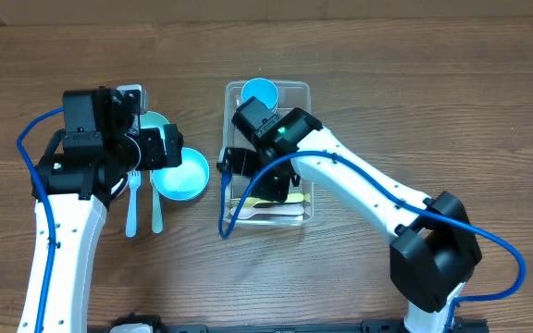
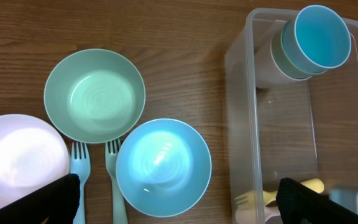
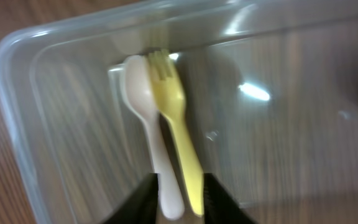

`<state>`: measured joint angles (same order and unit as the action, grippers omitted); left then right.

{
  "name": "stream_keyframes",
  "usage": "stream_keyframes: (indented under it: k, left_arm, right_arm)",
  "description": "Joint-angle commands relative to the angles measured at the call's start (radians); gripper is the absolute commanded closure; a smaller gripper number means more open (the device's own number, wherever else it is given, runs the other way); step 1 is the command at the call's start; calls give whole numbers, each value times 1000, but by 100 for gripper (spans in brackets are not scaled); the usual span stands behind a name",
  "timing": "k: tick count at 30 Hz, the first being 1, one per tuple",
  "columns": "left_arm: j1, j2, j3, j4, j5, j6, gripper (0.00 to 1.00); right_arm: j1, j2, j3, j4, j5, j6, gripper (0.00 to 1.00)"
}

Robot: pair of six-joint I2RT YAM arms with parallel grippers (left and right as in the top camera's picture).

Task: Pack container
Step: 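Raise the right arm away and reach the left gripper to the white plate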

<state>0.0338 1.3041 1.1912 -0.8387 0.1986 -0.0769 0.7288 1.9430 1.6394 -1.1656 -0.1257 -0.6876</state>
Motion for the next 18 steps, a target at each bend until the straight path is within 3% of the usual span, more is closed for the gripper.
stream_keyframes:
  k: [1,4,6,9,10,11,12,14,18]
  left_arm:
    - [5,5,20,1,8,-17,0]
    - [5,5,20,1,8,-16,0]
    - [5,5,20,1,8,-17,0]
    - [5,5,20,5,-18,-4,0]
    - [5,5,20,3,-43,-5,0]
    - [5,5,20,4,-52,-5,0]
    - [5,5,20,3,-50,-6,0]
    - [5,5,20,-4,-16,-32,0]
    - [5,5,20,-29,58,-103,0]
  right_arm:
    - [-74,-174,170,3,130,332,69]
    - [-229,-285,267,0,132,529,62]
    - [-393,-361,281,1,132,684,51]
    - [-650,-407,281,-44,127,855,48]
    - [-742,-404,279,-73,119,911,37]
    - [-808,-395,278,-103,106,928,36]
    - [-853,-386,278,-121,87,928,28]
    - [-922,-370,277,-147,51,928,0]
    - [-973,-362,267,-173,42,928,0]
